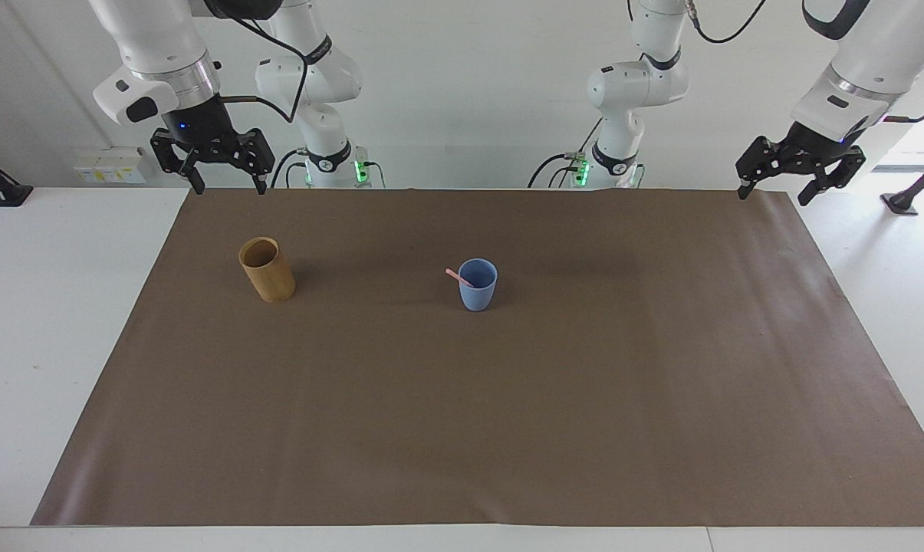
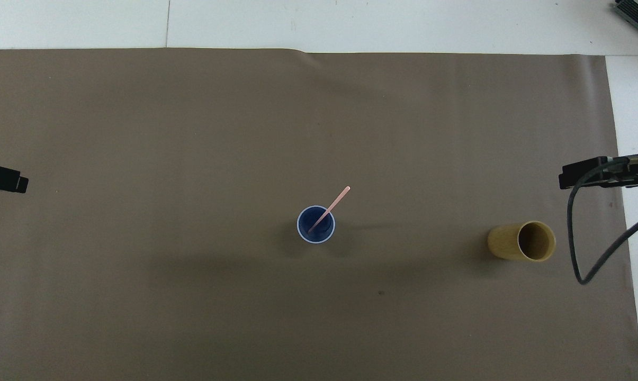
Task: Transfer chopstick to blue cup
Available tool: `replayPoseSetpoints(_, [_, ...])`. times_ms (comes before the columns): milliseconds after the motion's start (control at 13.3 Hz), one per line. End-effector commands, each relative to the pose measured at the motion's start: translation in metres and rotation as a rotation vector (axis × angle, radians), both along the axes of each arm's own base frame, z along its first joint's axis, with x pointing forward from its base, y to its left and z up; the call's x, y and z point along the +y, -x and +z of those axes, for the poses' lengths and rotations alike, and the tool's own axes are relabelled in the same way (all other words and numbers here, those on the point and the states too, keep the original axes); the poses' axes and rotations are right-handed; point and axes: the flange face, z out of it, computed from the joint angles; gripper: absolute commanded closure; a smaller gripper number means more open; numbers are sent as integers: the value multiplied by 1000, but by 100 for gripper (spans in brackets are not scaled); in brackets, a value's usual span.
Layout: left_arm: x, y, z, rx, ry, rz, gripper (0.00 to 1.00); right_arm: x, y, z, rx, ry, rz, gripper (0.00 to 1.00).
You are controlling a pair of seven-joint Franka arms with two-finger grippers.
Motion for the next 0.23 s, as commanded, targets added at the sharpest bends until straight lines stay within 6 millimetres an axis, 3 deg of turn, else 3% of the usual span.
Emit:
replayPoseSetpoints(0, [3, 7, 4, 7, -10, 3, 0, 3, 3, 0, 14, -7, 24, 0])
replayPoseSetpoints(151, [3, 7, 4, 7, -10, 3, 0, 4, 3, -1, 14, -7, 24, 0])
